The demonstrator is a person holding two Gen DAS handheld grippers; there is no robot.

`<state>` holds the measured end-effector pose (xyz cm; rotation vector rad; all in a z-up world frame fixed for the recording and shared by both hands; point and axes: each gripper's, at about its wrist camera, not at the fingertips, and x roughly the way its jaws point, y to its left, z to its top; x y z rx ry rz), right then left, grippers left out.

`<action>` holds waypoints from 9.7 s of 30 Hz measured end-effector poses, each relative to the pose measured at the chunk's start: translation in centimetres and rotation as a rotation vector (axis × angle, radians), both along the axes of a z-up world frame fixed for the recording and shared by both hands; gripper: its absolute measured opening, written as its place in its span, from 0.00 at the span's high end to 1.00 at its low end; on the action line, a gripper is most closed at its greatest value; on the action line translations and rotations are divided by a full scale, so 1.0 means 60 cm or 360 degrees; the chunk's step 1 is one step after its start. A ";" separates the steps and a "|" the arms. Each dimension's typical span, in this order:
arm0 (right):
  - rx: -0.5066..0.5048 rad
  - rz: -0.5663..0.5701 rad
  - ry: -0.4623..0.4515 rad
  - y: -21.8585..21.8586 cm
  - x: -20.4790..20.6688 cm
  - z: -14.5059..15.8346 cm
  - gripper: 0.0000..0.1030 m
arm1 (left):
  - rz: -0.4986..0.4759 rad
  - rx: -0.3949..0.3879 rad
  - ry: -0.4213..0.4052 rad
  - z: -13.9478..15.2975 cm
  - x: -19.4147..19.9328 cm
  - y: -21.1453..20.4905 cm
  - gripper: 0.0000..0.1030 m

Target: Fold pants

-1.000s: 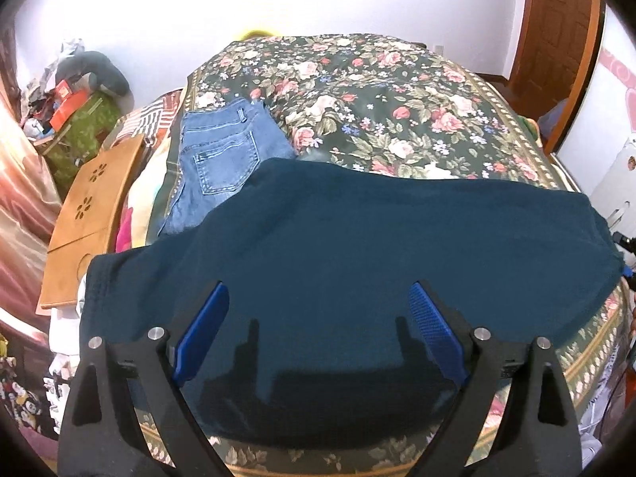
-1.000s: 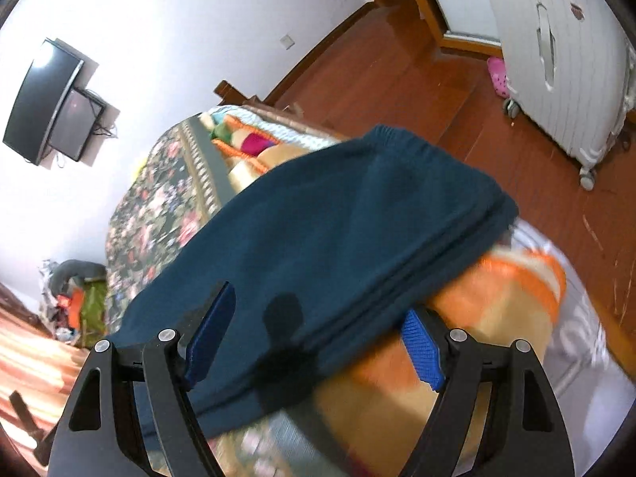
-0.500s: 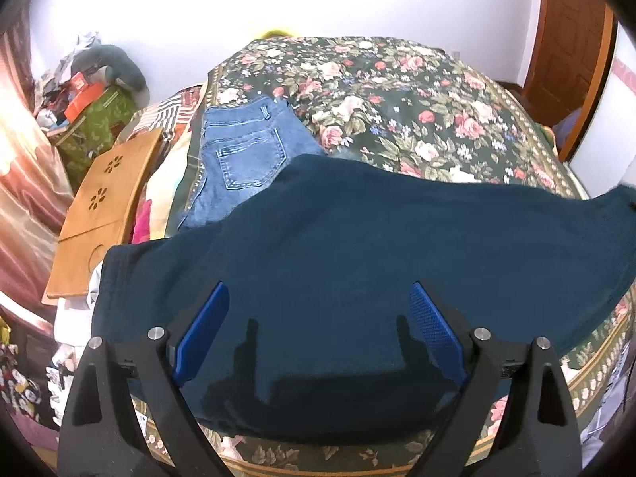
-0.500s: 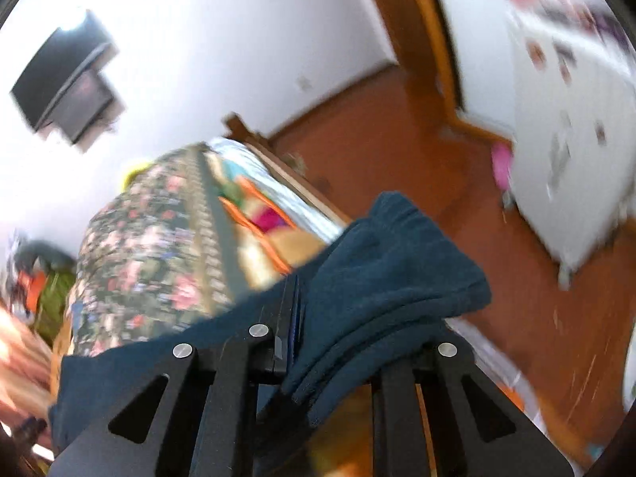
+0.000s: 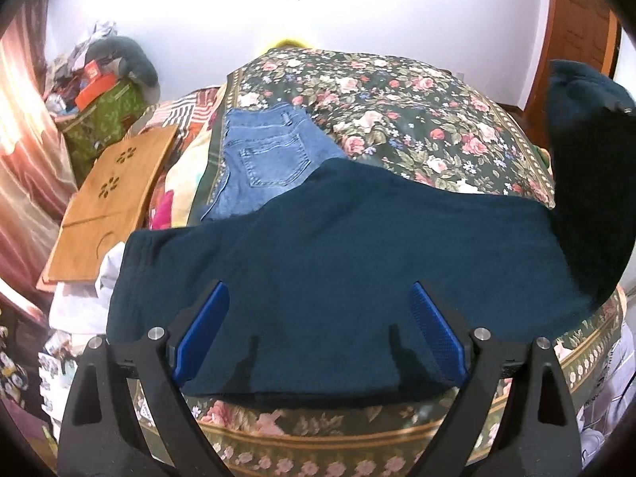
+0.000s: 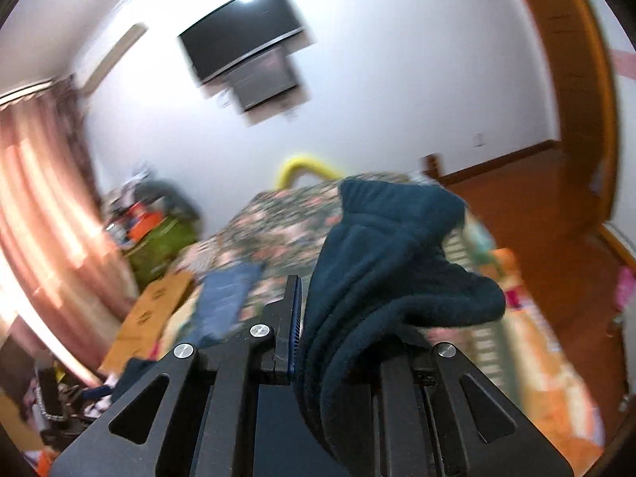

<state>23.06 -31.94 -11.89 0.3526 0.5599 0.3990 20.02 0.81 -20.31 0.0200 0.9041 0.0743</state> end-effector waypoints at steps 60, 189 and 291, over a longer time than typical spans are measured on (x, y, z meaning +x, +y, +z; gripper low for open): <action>-0.0669 0.0351 0.0498 0.084 -0.074 -0.156 0.45 | -0.0250 -0.0165 0.0195 -0.048 0.031 -0.083 0.10; -0.0362 0.0273 0.0703 0.069 -0.095 -0.215 0.29 | -0.0433 0.0474 0.0303 -0.132 0.371 -0.141 0.05; -0.0564 0.0121 0.0290 0.040 0.124 -0.117 0.44 | -0.0529 0.0065 0.0224 -0.024 0.365 -0.200 0.30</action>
